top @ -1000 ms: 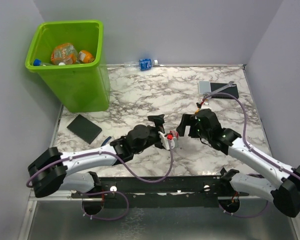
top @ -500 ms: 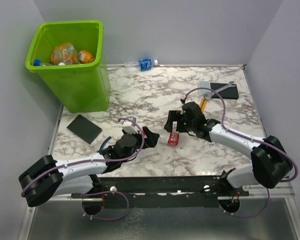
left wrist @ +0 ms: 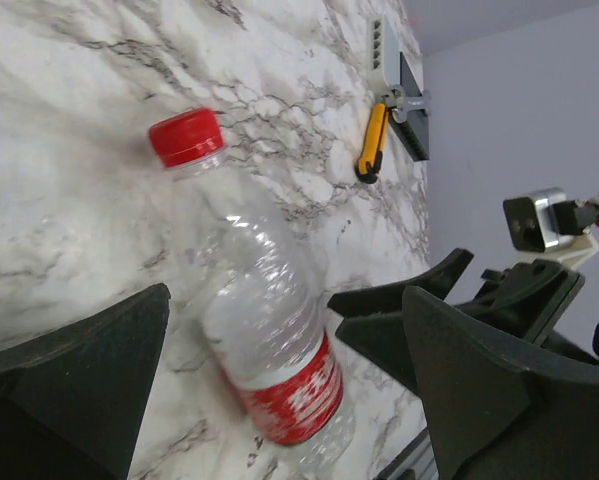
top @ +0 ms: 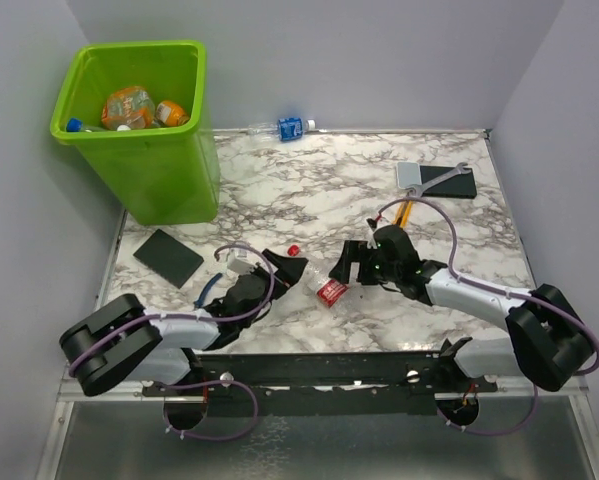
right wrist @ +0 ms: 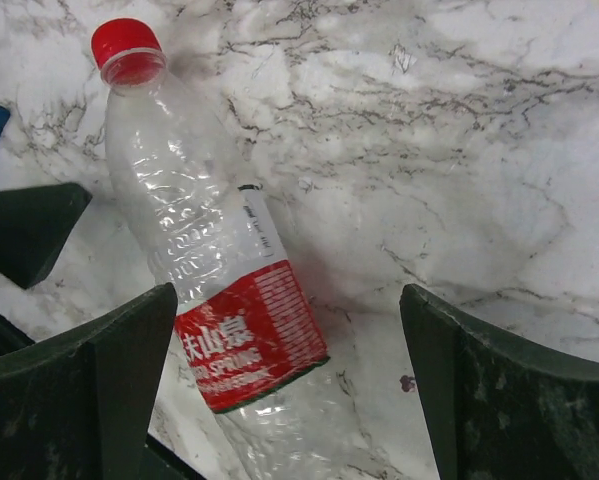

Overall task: Put the plastic bottles in the bin
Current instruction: Pick up the plastic bottle at the center of the board.

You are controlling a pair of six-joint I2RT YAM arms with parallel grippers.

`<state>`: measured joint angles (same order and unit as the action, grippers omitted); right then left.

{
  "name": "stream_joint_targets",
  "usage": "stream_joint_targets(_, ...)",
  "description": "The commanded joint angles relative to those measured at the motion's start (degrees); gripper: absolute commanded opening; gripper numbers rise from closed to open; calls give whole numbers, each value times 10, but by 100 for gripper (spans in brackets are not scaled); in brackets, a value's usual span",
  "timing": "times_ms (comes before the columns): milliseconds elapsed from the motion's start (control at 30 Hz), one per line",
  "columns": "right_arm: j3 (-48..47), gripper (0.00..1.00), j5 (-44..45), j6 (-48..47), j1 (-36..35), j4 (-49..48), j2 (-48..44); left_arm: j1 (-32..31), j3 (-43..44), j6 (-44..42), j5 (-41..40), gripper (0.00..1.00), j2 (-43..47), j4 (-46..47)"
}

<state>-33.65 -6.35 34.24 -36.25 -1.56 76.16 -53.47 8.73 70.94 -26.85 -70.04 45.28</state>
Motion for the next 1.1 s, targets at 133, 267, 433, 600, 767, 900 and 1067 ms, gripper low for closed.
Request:
stream_joint_targets(133,73,96,-61,55,3,-57,-74,54,96,-7,122,95,-129,50)
stream_joint_targets(267,78,97,-86,34,2,-34,-100,63,126,-17,158,89,-177,23)
stream_joint_targets(433,39,97,-82,-7,-16,33,-99,65,135,-18,175,85,-209,7)
stream_joint_targets(600,-10,96,-59,-12,-26,112,-56,65,126,-14,174,85,-218,6)
stream_joint_targets(767,-34,96,-73,1,-60,104,-51,64,119,-7,180,85,-219,7)
stream_joint_targets(900,-85,96,-42,9,-103,144,3,64,108,-1,179,85,-205,7)
stream_joint_targets(1067,-104,94,-4,38,-136,158,56,64,75,6,155,85,-158,7)
